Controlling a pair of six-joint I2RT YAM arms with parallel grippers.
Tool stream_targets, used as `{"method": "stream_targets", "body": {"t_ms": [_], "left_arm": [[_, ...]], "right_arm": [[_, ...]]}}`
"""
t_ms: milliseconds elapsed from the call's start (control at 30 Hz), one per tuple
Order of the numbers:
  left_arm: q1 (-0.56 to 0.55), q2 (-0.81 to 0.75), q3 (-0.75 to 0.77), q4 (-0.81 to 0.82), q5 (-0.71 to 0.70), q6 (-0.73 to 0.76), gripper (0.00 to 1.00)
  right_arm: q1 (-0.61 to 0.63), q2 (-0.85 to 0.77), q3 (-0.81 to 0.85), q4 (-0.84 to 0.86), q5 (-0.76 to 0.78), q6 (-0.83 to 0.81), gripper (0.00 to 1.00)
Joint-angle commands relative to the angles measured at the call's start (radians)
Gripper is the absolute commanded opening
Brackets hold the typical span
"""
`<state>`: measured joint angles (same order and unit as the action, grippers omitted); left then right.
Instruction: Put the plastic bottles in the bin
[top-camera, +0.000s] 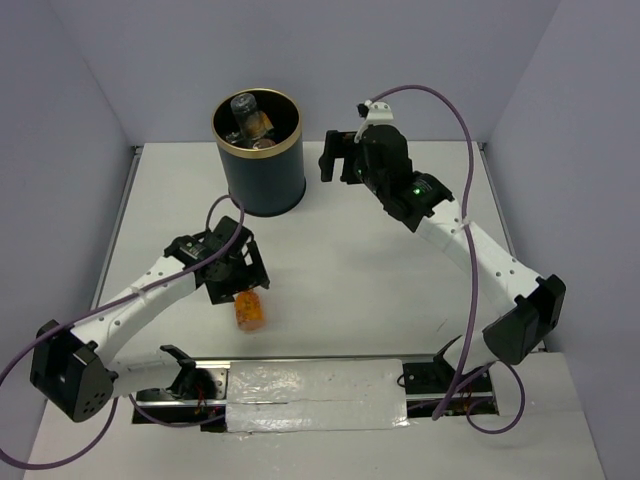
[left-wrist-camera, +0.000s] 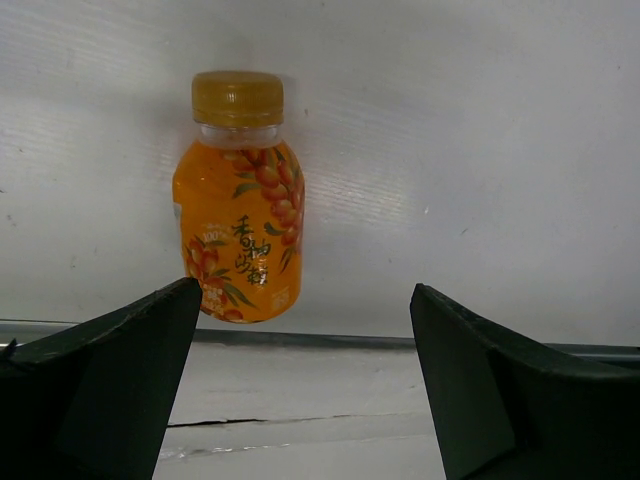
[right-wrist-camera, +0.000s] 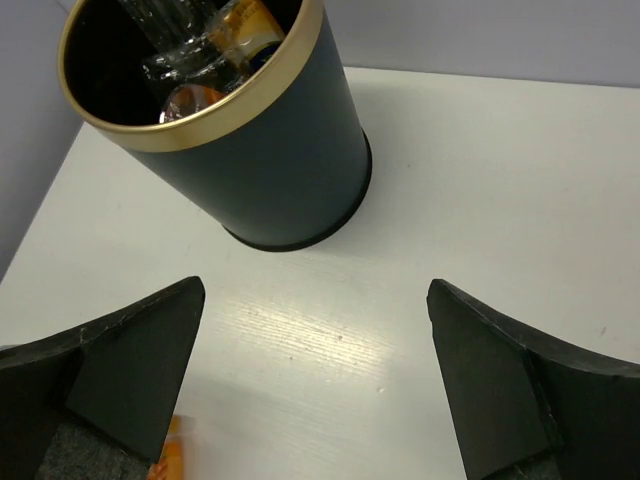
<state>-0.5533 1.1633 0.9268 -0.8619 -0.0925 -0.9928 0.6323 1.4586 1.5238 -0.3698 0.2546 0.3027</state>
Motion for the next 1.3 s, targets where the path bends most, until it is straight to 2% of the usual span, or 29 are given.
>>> {"method": "stream_targets", "body": {"t_ms": [0, 267, 800, 933, 1067, 1133, 1267], "left_arm": [[-0.03, 0.006, -0.017, 0.012, -0.035, -0.096, 0.99], [-0.037, 0.021, -0.071, 0.008, -0.101, -0.129, 0.99], [-0.042, 0.157, -0.171, 0.147, -0.11, -0.099, 0.98], [-0.042, 0.167, -0.181, 0.165, -0.104, -0.09, 0.9], [-0.043, 0.144, -0.184, 0.172, -0.089, -0.09, 0.76], [-0.045, 0.13, -0.181, 0.159, -0.085, -0.096, 0.69], [-0.046, 0.055, -0.12, 0.091, -0.121, -0.093, 0.61]], "right_arm": [[0.003, -0.066, -0.01, 0.032, 0.006, 0.021, 1.0], [0.004, -0.095, -0.068, 0.031, -0.011, 0.038, 1.0], [0.003, -0.098, -0.117, 0.031, -0.038, 0.069, 1.0], [0.003, -0.099, -0.116, 0.026, -0.032, 0.07, 1.0], [0.004, -0.104, -0.114, 0.026, -0.026, 0.069, 1.0], [0.003, -0.104, -0.113, 0.025, -0.026, 0.072, 1.0], [0.003, -0.109, -0.106, 0.02, -0.022, 0.072, 1.0]]}}
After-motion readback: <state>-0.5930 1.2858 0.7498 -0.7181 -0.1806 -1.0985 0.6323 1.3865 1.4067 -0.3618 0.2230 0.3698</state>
